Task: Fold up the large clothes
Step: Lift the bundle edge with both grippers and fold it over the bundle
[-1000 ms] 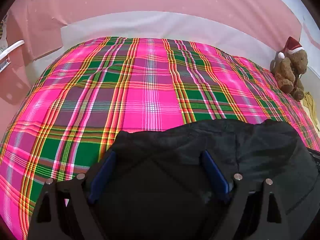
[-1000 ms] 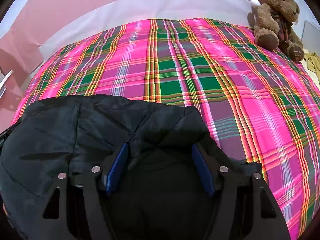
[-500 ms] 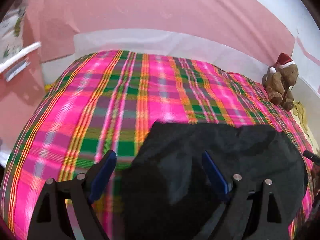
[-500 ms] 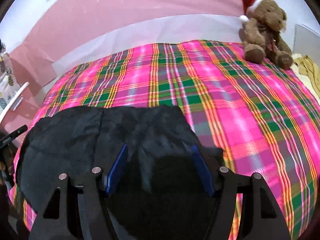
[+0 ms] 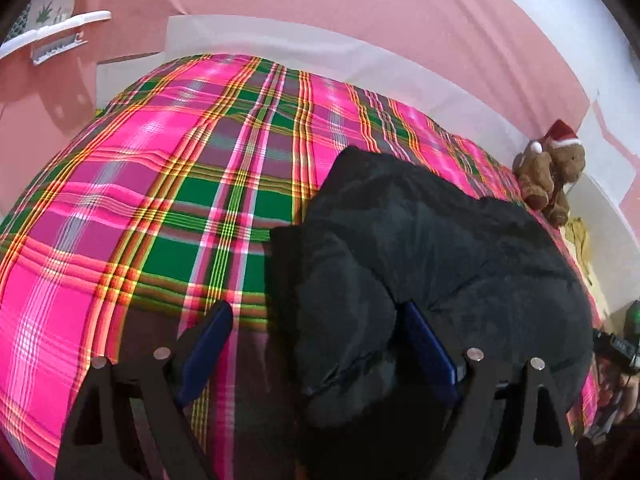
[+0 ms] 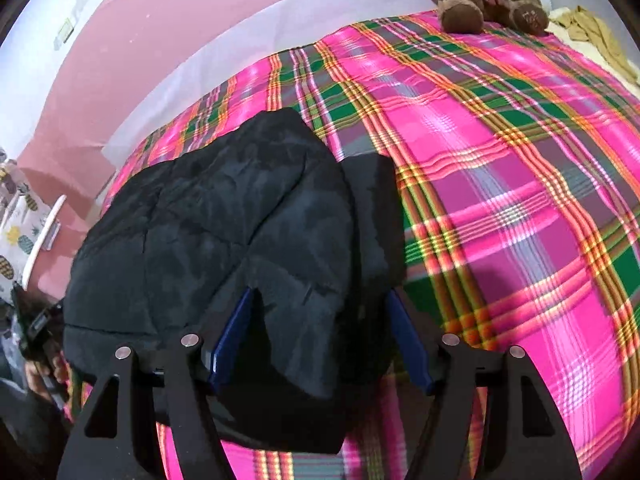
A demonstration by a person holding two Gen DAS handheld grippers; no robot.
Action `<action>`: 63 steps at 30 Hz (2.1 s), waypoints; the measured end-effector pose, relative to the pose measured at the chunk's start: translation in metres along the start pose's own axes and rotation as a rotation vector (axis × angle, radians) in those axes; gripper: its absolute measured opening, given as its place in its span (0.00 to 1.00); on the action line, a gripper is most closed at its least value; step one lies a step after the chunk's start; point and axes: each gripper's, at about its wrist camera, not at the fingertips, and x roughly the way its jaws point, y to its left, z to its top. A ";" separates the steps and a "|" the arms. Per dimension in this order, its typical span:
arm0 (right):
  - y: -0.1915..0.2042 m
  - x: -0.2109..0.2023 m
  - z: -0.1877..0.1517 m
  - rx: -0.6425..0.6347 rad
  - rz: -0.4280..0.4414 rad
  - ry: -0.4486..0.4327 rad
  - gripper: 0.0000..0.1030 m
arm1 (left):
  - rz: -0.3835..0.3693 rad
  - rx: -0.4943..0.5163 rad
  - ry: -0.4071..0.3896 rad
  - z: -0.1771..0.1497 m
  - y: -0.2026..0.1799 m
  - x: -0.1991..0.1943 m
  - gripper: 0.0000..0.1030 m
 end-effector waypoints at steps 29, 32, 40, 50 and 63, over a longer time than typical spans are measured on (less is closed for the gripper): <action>-0.037 0.075 0.029 0.117 0.245 0.147 0.78 | -0.244 -0.014 0.154 0.019 0.008 0.066 0.90; -0.031 0.081 0.033 0.105 0.244 0.154 0.75 | -0.239 -0.022 0.149 0.021 0.007 0.069 0.90; -0.019 0.070 0.032 0.075 0.252 0.137 0.46 | -0.224 -0.001 0.122 0.019 -0.007 0.059 0.55; 0.000 0.034 0.045 0.035 0.235 0.080 0.27 | -0.172 0.014 0.054 0.034 -0.022 0.015 0.30; 0.047 0.011 0.079 -0.033 0.286 0.004 0.26 | -0.152 -0.003 -0.056 0.076 -0.009 -0.032 0.28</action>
